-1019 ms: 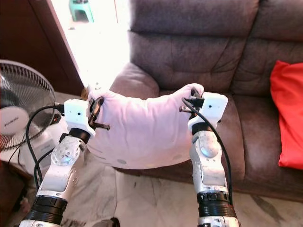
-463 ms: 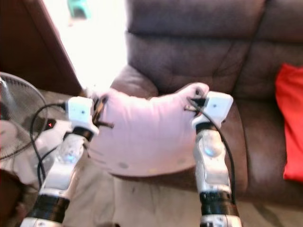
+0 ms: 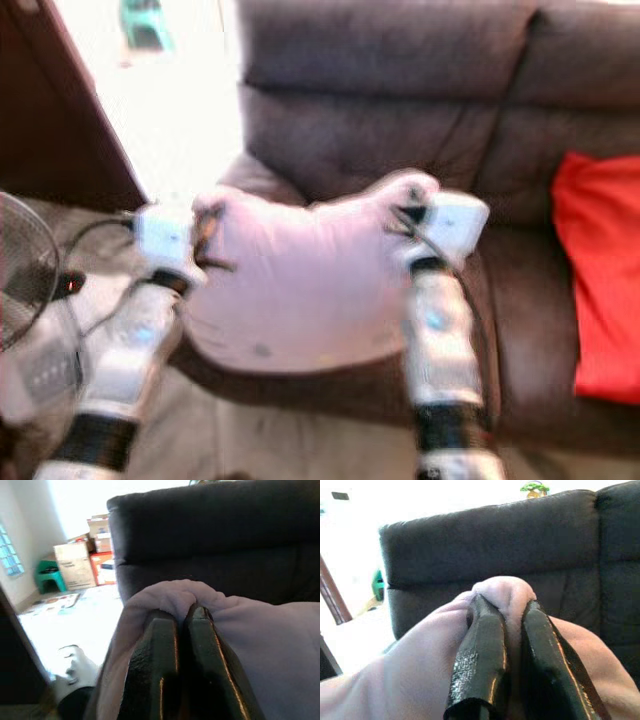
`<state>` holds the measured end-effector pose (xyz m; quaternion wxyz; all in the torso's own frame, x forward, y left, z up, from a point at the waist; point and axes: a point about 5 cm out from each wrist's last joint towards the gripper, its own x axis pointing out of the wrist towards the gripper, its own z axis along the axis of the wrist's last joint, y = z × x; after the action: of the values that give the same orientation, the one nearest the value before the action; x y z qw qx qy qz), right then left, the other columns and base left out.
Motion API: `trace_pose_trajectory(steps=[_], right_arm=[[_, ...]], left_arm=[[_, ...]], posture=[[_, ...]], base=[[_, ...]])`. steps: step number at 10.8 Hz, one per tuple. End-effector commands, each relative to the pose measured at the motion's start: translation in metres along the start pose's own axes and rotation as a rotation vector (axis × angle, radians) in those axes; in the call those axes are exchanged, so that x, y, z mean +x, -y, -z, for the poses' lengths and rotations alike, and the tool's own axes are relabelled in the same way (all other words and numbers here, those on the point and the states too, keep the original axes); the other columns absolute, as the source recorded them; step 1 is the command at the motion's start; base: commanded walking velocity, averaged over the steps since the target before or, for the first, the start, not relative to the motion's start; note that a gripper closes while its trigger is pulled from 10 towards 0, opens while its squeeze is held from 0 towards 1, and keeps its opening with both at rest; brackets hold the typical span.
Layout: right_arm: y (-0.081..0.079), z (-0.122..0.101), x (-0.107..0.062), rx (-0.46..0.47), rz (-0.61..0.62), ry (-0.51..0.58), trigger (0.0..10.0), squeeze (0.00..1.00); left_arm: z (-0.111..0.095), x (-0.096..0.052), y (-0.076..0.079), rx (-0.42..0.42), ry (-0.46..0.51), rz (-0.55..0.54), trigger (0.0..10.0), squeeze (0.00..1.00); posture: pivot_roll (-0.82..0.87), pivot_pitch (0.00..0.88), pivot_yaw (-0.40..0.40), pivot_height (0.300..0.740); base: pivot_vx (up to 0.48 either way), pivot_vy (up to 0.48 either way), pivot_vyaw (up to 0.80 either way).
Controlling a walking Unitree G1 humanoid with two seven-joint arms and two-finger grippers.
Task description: Move the pillow to the sofa from floor
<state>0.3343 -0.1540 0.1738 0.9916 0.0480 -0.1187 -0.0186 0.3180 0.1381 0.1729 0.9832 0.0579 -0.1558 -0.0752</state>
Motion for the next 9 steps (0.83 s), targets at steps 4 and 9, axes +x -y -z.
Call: trace_pose_trajectory(steps=[4, 9], right_arm=[[-0.0022, -0.0124, 0.0027, -0.005, -0.023, 0.06, 10.0, 0.0], [-0.0045, -0.0158, 0.0015, -0.042, -0.067, 0.083, 10.0, 0.0]], left_arm=[[-0.0183, 0.0068, 0.0089, 0.007, 0.085, 0.031, 10.0, 0.0], [-0.0187, 0.0081, 0.0069, 0.01, 0.086, 0.022, 10.0, 0.0]], posture=[[0.11, 0.143, 0.028, 0.74], [0.11, 0.141, 0.028, 0.74]], base=[[0.31, 0.0, 0.0], [0.309, 0.0, 0.14]])
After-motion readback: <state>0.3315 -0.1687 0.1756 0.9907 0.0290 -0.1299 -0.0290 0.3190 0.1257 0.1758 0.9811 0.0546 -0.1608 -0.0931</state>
